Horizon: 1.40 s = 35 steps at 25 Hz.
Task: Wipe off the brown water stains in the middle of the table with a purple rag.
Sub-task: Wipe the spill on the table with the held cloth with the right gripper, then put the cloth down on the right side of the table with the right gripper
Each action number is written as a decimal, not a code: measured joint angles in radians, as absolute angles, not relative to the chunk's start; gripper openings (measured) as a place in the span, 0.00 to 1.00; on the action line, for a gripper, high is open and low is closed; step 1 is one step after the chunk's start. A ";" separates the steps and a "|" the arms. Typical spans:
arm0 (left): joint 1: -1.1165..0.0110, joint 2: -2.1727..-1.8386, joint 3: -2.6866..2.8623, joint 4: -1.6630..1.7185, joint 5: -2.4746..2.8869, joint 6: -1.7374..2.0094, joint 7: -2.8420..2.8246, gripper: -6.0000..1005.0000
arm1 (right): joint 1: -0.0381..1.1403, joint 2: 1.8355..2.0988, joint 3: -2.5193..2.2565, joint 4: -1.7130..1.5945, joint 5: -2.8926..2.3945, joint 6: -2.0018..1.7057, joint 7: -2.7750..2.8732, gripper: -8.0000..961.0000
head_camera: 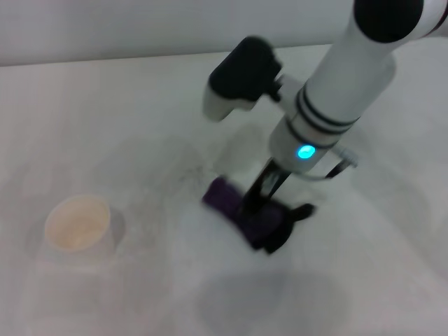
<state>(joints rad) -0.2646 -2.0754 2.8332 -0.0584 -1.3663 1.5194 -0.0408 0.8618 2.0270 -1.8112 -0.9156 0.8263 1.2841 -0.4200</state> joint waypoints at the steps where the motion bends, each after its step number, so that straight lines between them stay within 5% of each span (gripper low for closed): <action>1: -0.266 -2.075 2.833 -0.058 -1.366 1.518 -0.041 0.89 | 0.864 2.028 -1.832 -0.916 0.870 1.286 -0.433 0.08; 14: -0.261 -2.075 2.839 -0.059 -1.363 1.512 -0.040 0.89 | 0.888 2.027 -2.095 -0.906 1.175 1.221 -0.498 0.09; 23: -0.245 -2.076 2.834 -0.062 -1.367 1.513 -0.042 0.89 | 0.783 2.018 -1.758 -1.065 0.786 1.374 -0.430 0.09; 35: -0.260 -2.075 2.833 -0.065 -1.368 1.512 -0.041 0.89 | 0.785 2.004 -1.253 -0.956 0.325 1.447 -0.529 0.09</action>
